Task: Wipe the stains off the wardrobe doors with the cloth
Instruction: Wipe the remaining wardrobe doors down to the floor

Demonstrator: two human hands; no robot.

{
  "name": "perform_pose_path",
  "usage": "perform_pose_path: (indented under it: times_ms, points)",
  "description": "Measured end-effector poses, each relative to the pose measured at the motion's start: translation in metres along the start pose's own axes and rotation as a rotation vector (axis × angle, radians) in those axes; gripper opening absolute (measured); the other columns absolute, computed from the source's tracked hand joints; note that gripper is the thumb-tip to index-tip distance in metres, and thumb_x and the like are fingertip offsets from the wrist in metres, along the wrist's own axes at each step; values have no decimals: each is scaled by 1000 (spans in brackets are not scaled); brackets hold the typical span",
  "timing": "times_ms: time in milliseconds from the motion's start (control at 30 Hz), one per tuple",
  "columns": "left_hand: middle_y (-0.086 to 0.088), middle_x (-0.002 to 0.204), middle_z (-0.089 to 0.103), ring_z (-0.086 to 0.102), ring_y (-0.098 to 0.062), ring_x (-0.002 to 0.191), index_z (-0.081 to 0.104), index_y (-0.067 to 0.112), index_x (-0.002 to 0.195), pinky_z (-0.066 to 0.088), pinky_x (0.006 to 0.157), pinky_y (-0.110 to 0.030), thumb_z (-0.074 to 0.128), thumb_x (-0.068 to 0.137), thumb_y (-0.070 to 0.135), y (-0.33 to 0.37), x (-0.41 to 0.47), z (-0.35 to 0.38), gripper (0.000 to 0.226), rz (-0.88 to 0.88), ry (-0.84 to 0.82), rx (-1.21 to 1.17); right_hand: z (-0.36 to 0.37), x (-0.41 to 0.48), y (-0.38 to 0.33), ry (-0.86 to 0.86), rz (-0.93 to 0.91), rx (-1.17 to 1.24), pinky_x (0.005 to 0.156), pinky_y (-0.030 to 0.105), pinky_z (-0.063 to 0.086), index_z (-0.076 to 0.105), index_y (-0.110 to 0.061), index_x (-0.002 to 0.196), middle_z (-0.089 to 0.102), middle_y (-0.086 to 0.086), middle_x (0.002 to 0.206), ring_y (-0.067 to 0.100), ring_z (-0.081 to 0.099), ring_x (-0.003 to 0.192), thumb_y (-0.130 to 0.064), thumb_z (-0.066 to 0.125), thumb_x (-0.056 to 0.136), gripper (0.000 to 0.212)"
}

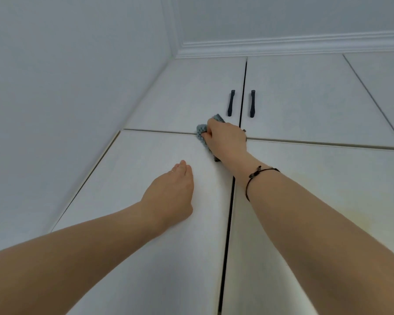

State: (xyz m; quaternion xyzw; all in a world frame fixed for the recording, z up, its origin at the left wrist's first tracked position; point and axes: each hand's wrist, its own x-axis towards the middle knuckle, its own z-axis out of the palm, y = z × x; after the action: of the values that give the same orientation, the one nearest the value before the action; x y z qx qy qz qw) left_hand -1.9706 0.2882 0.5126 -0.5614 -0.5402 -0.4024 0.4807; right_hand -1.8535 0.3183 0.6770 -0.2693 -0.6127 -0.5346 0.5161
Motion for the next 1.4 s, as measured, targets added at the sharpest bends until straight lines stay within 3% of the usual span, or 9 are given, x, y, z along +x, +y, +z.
perform_pose_path:
  times_ms: [100,300,533,767,967,1067,1167,1233,1400]
  points:
    - [-16,166,3,15,-24,153,4,1,157,26,117,-31,43,90,10,-2,1,0,78,9,-17,42,-15,-15,18,-56,-114,-60,64,34,39,44,-24,87,50,-3,73,24,51,71,-38,46,101,21]
    - [-17,166,0,11,-24,154,1,1,157,29,118,-33,40,90,8,-3,0,5,78,15,-28,34,-29,-24,46,67,119,-48,60,32,35,46,-18,87,47,-4,68,29,58,72,-35,46,101,22]
    - [-18,166,-3,7,-24,154,-3,0,157,25,120,-34,40,92,7,-4,3,8,78,16,-47,72,-44,-121,7,-185,-256,4,59,32,36,39,-28,84,47,-9,68,25,55,66,-41,53,97,23]
    - [-24,164,-1,11,-32,153,-5,-3,155,34,116,-38,40,92,5,5,4,6,78,-12,-109,152,-45,-71,43,44,208,-84,58,34,35,45,-18,93,50,1,69,31,59,70,-26,42,99,10]
    - [-30,162,4,18,-42,149,-9,11,157,39,110,-46,45,92,6,8,8,3,85,-20,-128,70,-46,-186,-26,0,-249,71,45,28,30,38,-20,76,46,0,50,29,45,36,-32,44,92,21]
    - [-29,160,12,37,-43,137,-14,23,157,46,98,-44,46,89,9,7,9,-6,92,9,-137,77,-46,-148,-5,-52,-114,-95,53,34,35,48,-18,91,58,5,67,31,53,53,-31,34,99,20]
    - [-23,145,39,56,-36,98,6,20,157,51,76,-41,40,87,7,3,13,-18,79,3,-160,74,-49,-90,29,-59,169,-188,57,34,38,49,-12,108,56,7,73,31,59,68,-14,40,97,14]
    - [-14,109,54,51,-29,77,35,12,138,52,71,-42,37,85,8,0,19,-22,52,7,-135,46,-49,-90,27,-93,202,-209,54,31,33,46,-13,106,50,5,66,29,57,63,-7,43,93,15]
    - [-9,88,53,43,-26,77,48,8,113,42,71,-38,31,103,34,7,20,-17,33,-40,-82,24,-48,-197,-26,-74,-165,50,44,30,37,53,-16,82,53,1,53,26,41,36,-21,55,86,6]
